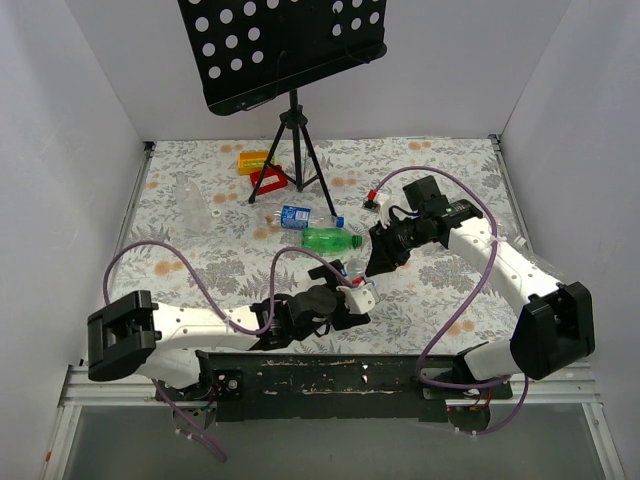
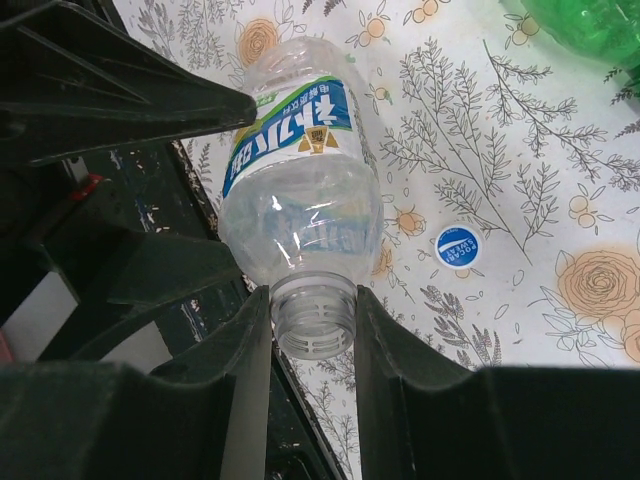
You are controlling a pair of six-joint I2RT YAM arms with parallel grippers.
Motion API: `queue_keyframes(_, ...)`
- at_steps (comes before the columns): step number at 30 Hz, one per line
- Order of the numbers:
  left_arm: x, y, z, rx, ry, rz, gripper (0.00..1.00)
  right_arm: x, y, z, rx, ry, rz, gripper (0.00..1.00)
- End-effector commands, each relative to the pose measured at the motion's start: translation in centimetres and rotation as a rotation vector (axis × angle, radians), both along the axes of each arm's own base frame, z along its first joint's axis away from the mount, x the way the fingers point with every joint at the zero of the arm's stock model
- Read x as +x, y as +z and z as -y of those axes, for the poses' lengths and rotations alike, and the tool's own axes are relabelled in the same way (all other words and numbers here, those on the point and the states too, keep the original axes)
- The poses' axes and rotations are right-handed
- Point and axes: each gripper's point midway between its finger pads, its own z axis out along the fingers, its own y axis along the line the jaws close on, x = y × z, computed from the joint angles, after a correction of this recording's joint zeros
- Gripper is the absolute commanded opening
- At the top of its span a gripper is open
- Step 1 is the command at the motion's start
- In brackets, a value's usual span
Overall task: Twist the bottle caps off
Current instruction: Place the plastic bottle at the center of the board.
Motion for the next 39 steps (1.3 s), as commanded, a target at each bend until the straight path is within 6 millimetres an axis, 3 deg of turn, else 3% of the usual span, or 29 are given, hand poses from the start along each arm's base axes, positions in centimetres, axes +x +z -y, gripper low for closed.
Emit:
queue_keyframes(1, 1.4, 2.5, 1.3, -0.061, 0.052, 0.068, 0.98, 0.3, 2.3, -1.2, 0.073, 0.018, 0.027, 0.01)
queue_keyframes(11, 2.6, -0.2, 2.1, 0.036, 0.106, 0.073, 0.98, -0.2, 2.5, -1.2, 0.088, 0.028, 0.022, 0.01)
queue_keyframes(17, 3.1, -0.8, 1.8, 0.091, 0.142, 0.076, 0.79, -0.4, 2.6, -1.3, 0.099, 0.035, 0.021, 0.01)
queue_keyframes(20, 3.2, -0.8, 1.6, 0.103, 0.153, 0.075, 0.62, -0.6, 2.8, -1.3, 0.110, 0.043, 0.019, 0.01)
queue_keyframes(22, 3.2, -0.9, 1.6, 0.103, 0.157, 0.071, 0.41, -0.8, 2.9, -1.4, 0.119, 0.048, 0.018, 0.01)
queue_keyframes(23, 3.2, -0.9, 1.5, 0.101, 0.157, 0.066, 0.35, -0.8, 2.9, -1.4, 0.120, 0.051, 0.020, 0.01)
queue_keyframes(25, 3.0, -0.8, 1.5, 0.092, 0.153, 0.055, 0.29, -0.9, 3.0, -1.4, 0.123, 0.055, 0.019, 0.01)
queue_keyframes(32, 1.6, 0.5, 0.8, 0.013, 0.107, 0.004, 0.27, -1.0, 3.4, -1.6, 0.145, 0.082, 0.026, 0.02)
queue_keyframes(34, 1.1, 0.9, 0.2, -0.011, 0.096, -0.010, 0.27, -1.1, 3.8, -1.7, 0.158, 0.092, 0.026, 0.19)
queue_keyframes(37, 0.6, 1.1, -0.8, -0.040, 0.091, -0.034, 0.26, -1.2, 5.0, -1.9, 0.204, 0.123, 0.037, 0.53)
queue_keyframes(39, 0.3, 1.4, -1.6, -0.066, 0.095, -0.043, 0.26, -1.3, 6.0, -1.9, 0.237, 0.142, 0.052, 0.66)
